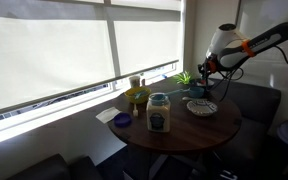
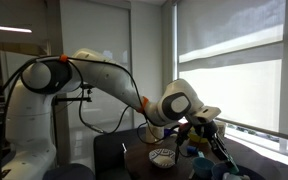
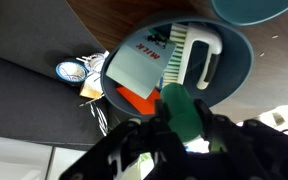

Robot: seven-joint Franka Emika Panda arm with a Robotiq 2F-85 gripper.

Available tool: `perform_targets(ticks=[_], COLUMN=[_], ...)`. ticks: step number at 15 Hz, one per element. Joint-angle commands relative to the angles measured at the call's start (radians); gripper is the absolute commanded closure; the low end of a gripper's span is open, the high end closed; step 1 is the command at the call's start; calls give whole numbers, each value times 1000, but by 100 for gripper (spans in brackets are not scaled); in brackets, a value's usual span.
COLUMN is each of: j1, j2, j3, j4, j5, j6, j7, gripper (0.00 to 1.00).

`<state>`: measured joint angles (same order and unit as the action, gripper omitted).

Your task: Pick up the green rectangular block and put it in the blue bowl

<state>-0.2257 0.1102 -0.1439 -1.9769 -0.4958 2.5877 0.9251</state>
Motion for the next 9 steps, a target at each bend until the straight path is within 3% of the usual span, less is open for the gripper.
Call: perform_targets(ticks=[1, 5, 6, 7, 9], j1=[51, 77, 82, 85, 87], j2=[26, 36, 41, 43, 38], j3=[-28, -33, -33, -34, -33], j4=[33, 31, 33, 34, 30], j5=[27, 30, 29, 30, 41], j6=[-50, -84, -96, -104, -107], j7=[-30, -60, -65, -65, -69], gripper=[92, 92, 71, 42, 34])
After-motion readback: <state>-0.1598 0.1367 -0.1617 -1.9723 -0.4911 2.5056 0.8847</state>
